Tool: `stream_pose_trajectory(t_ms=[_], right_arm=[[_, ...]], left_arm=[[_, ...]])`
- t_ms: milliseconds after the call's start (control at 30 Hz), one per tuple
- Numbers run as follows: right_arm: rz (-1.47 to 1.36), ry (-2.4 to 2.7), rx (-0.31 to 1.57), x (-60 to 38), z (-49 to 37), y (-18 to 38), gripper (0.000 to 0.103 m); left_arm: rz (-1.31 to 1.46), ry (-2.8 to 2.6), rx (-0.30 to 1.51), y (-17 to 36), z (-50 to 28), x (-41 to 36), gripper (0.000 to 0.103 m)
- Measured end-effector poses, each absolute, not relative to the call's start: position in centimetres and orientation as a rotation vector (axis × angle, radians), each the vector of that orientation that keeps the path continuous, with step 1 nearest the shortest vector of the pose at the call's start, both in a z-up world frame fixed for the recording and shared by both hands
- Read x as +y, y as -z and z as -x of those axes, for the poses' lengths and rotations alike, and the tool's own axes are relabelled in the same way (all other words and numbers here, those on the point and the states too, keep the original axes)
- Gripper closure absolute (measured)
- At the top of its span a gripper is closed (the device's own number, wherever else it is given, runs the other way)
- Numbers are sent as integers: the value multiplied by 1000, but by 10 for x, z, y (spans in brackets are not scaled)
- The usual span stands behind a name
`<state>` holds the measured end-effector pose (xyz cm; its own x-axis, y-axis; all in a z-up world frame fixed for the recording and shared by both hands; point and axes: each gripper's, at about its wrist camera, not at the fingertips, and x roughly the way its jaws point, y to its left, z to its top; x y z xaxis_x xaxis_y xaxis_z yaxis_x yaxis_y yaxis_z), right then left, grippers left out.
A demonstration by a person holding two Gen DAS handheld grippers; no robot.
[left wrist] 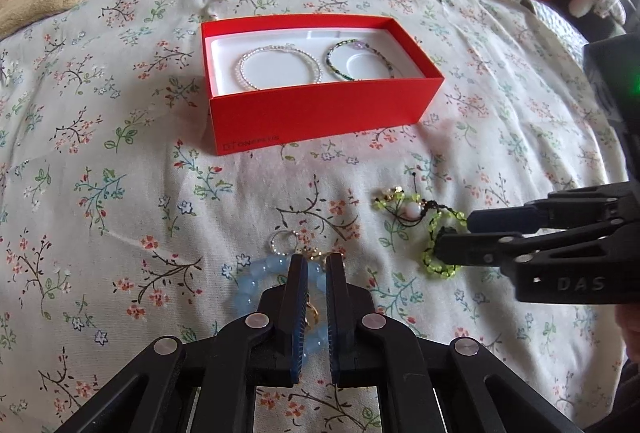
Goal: Organize jewelry
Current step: 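Lift the gold ring with the left tool while the right tool lifts the black charm, then carry the gold ring and black charm over the red box with both tools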
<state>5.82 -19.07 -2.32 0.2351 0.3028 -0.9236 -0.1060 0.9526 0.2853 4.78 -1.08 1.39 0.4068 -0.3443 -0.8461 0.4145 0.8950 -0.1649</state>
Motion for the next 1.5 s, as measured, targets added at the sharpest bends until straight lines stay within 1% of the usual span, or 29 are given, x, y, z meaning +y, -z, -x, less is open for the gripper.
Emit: stream_pose_trajectory(t_ms=[100,167,200,233,267,300,333,400,600,900,1000,1300,1500], right_arm=[[-152,-274,1336,-186,-62,36,61],[-113,-269,1340,-181,-62,41,74],[-98,-269,1336,-179,-63,40,74],[-93,-269,1330,-178,-63,39,74],[-94,-272,1325,-177,-62,37,74],[-95,-279,1317,-176,-62,34,74],[-97,-284,1309,-175,-60,32,74],[-100,-290,1294,-175,-58,26,74],[-118,-303,1273,-179,-52,16,74],[-122,-305,1275,-184,-51,12,74],[-118,-306,1275,-188,-48,10,74],[-128,-307,1252,-189,-49,2,74],[-147,-309,1214,-194,-50,-12,74]], left_arm=[[-82,488,1070,-9,-49,-11,99],[-78,488,1086,-5,-50,-10,99],[-73,495,1096,-3,-51,-9,97],[-65,505,1107,-1,-53,-8,91],[-62,517,1118,1,-53,-8,88],[-67,526,1122,3,-53,-8,80],[-83,538,1119,5,-52,-9,77],[-135,563,1110,8,-50,-15,76],[-238,578,1097,22,-46,-26,76],[-208,512,1130,33,-58,-15,76],[-201,494,1128,36,-58,-15,81],[-163,478,1139,30,-57,-12,81],[-128,474,1108,11,-59,-10,81]])
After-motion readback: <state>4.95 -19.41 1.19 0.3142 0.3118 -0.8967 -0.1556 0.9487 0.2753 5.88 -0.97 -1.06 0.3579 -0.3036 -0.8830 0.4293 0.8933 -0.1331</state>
